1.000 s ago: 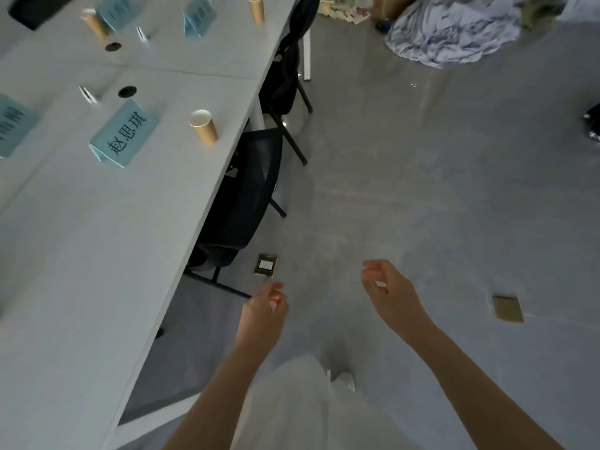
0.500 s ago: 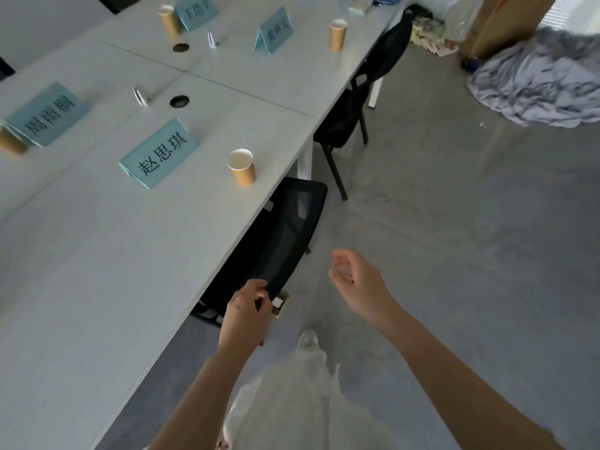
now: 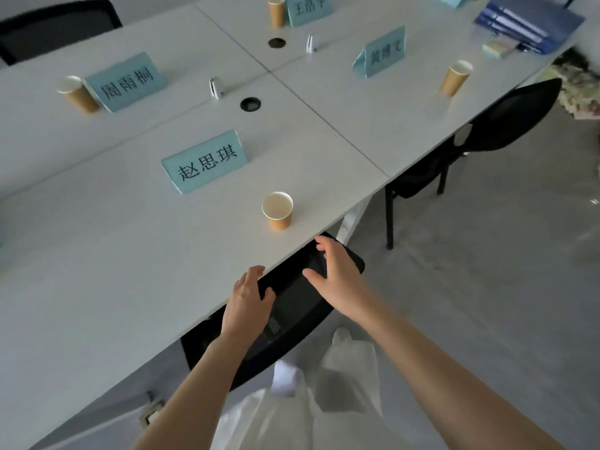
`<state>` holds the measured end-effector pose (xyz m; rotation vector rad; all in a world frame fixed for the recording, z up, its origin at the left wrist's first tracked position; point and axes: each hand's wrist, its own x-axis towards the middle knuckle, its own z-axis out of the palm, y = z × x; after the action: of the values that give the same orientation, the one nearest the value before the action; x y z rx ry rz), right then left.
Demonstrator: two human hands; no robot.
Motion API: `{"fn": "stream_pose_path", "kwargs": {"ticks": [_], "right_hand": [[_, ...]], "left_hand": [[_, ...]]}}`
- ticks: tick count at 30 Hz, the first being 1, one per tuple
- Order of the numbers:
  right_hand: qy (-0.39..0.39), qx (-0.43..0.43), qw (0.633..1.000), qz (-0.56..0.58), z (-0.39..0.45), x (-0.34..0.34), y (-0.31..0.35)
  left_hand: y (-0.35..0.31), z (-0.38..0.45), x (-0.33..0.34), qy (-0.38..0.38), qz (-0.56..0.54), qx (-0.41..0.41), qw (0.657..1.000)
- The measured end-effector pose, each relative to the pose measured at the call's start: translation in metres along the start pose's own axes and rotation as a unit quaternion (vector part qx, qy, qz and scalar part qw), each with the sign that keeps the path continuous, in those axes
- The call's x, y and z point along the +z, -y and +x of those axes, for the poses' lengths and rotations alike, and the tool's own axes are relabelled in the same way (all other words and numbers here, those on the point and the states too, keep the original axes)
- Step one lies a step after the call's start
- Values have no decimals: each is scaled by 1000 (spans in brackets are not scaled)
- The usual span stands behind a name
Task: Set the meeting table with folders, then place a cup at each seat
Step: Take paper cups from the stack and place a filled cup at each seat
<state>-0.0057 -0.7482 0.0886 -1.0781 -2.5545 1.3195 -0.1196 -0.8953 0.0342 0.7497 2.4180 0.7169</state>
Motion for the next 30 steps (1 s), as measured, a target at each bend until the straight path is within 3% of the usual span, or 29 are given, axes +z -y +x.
{"fn": "stream_pose_path", "kwargs": {"ticks": [6,13,24,30], "right_hand": [[102,-27,994,-17,74,-27,-20],[137,-101,981,-92,157,-15,-5],[196,-135,936,-259,211,31,-3],[182,-135,953,-202,224,33,-8]], "left_hand": [[-20,18,34,-26,75,-110,991],[-19,45,52,10,123,-177,976],[38,92,51,2,108,-198,974],[43,97,60,-38,102,-182,977]]}}
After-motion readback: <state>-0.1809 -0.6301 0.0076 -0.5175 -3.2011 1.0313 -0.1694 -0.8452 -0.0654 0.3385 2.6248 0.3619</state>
